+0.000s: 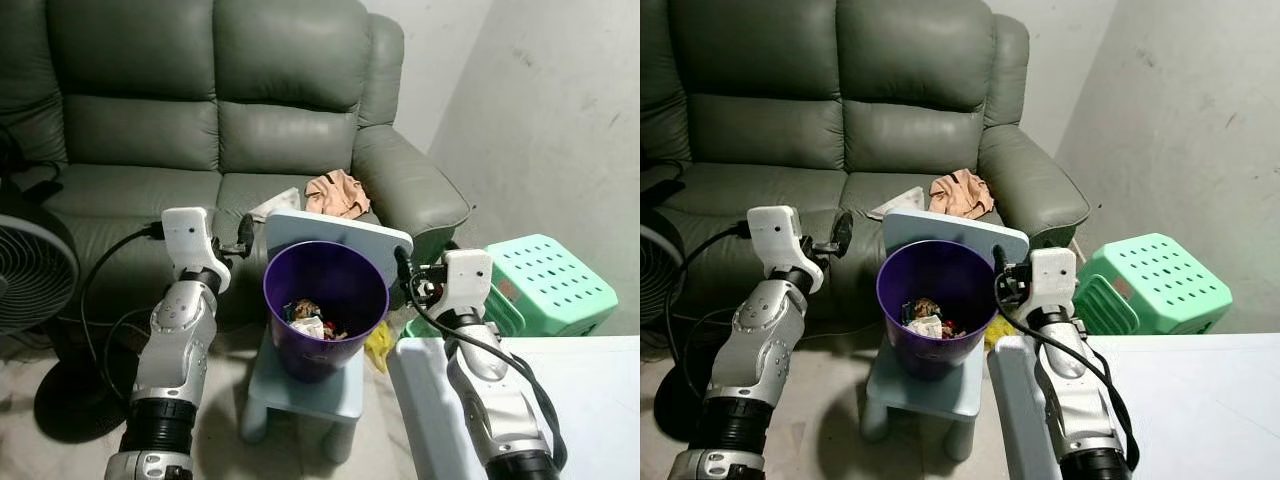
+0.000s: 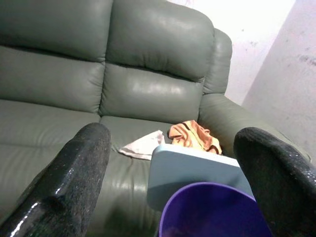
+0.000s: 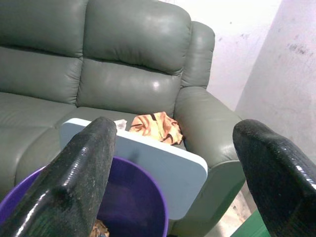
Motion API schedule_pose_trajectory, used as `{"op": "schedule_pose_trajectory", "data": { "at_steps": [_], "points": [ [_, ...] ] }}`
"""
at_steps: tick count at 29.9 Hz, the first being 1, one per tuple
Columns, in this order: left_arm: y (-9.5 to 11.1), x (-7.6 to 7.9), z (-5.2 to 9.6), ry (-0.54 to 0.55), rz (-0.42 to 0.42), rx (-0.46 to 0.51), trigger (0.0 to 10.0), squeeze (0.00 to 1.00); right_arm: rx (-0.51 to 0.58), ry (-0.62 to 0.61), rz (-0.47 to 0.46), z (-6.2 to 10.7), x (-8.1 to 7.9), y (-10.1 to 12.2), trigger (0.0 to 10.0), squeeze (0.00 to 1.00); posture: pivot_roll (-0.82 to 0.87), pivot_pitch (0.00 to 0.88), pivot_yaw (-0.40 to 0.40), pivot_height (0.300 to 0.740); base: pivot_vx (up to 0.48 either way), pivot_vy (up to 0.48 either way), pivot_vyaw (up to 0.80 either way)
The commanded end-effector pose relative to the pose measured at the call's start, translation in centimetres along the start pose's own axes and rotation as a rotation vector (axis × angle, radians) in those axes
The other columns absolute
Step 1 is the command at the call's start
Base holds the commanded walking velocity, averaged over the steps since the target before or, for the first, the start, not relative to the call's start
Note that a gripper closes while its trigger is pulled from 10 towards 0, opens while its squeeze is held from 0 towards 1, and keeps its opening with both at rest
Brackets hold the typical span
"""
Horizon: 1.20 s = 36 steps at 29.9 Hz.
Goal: Picking trash to rubbish bin
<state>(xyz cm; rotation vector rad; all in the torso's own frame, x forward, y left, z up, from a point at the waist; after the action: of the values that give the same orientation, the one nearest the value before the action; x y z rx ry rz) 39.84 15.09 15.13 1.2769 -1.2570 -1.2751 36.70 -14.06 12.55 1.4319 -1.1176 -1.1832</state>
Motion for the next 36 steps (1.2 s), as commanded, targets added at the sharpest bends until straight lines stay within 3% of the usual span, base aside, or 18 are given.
{"op": "schedule_pose_trajectory", "data": {
  "at_steps": [1, 6, 28, 36],
  "points": [
    [0.28, 0.92, -0.33, -0.035, 0.0, 0.004, 10.0, 0.0, 0.003, -0.029, 0.01, -0.08, 0.84, 0.22, 10.0, 0.0, 0.02, 0.0, -0.111, 0.74, 0.0, 0.469, -0.69],
    [0.21, 1.03, -0.42, -0.04, 0.017, 0.008, 10.0, 0.0, -0.015, -0.033, 0.004, 0.08, 0.76, -0.23, 10.0, 0.0, 0.02, 0.0, -0.111, 0.74, 0.0, 0.466, -0.76],
    [0.27, 1.12, -0.98, -0.048, -0.032, 0.003, 10.0, 0.0, -0.02, -0.038, 0.031, 0.53, 0.96, -0.41, 10.0, 0.0, 0.01, 0.0, -0.113, 0.74, 0.0, 0.0, -0.79],
    [0.61, 1.48, -0.93, -0.066, 0.035, 0.018, 10.0, 0.0, -0.021, -0.056, 0.032, 0.63, 1.29, -0.44, 10.0, 0.0, 0.0, 0.0, -0.112, 0.74, 0.0, 0.0, -0.79]
  ]
}}
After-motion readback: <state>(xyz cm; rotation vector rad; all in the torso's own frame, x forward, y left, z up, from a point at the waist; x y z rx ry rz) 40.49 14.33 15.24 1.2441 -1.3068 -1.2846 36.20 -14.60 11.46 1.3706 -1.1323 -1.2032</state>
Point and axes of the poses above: a point about 5 cm out from each wrist's last joint towards the gripper, its own z axis pointing back from the gripper into the wrist, its own y axis along the axis of the wrist's last joint, x = y × z, the point moved 6 cm from there along -z, pointing out of the wrist towards the gripper, and after that the axes turned 11 degrees about -z, right-handed, at the moved point
